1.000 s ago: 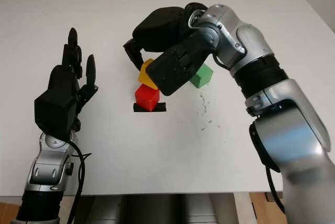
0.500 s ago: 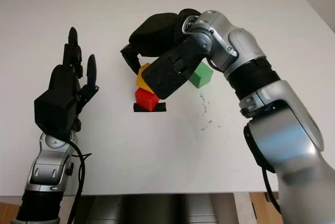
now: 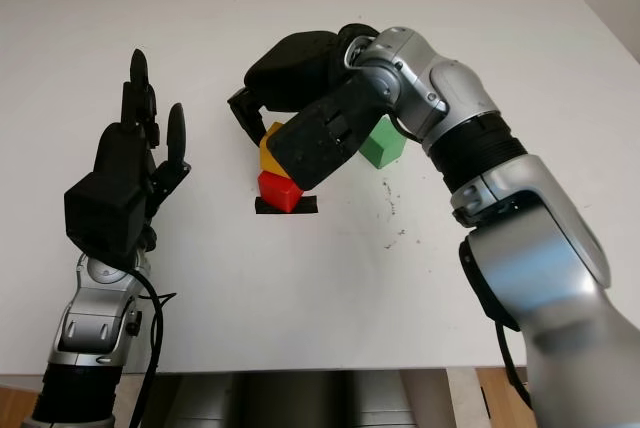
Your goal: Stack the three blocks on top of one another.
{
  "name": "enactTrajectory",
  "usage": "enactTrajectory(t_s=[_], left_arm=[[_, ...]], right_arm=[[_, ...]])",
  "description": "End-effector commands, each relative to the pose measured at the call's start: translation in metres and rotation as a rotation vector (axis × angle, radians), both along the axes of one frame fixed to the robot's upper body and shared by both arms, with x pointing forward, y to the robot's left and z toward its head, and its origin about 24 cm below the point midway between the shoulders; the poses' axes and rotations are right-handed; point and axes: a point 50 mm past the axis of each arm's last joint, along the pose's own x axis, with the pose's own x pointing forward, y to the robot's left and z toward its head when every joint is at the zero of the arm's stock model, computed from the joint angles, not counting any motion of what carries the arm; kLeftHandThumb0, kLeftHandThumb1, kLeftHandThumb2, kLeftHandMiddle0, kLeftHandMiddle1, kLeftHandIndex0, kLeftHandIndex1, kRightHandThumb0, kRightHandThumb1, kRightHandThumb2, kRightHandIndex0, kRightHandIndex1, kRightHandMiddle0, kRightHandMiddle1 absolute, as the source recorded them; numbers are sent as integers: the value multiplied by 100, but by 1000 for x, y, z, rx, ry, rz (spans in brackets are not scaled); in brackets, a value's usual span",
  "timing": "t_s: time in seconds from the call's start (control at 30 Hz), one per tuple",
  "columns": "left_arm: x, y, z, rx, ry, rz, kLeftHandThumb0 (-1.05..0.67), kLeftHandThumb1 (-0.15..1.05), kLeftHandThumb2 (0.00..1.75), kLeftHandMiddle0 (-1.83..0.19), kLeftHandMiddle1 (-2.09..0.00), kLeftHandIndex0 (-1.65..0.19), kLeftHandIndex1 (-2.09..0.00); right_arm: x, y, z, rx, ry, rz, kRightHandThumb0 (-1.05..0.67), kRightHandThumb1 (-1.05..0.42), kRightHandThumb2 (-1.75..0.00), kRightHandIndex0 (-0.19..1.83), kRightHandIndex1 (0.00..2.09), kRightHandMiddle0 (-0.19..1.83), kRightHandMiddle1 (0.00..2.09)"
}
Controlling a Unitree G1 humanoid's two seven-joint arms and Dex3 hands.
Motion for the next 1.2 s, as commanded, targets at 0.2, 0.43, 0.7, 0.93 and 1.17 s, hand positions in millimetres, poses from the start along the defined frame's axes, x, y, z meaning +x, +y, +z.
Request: enactTrajectory(t_s=[0.2,0.43,0.7,0.93,1.17], left_arm=[[-1,-2,-3,-13,1,-7,-73,105,70,14,-5,14,-4],[0,-3,-3,-16,2,-12,-72,105,71,14,-5,14,-4],[1,-2,-4,-17,-4,-9,-72,105,69,13,-6,13,-5],[1,-2,-4,-24,-16,-15,-70,105,69,13,-5,13,-5],[0,-2,-5,-23,-17,-16,-70,105,68,13,-6,13,-5]], right_arm=[[-2,3,6,11,22,20,-37,-90,-5,34,4,39,161],[-4,5,7,14,49,37,-37,-91,-6,34,4,38,156],[-4,5,7,33,46,32,-37,-93,-6,32,4,36,158],[-3,5,5,54,32,37,-35,-93,-6,34,5,35,159],[-2,4,4,57,26,35,-35,-93,-5,33,5,35,162]])
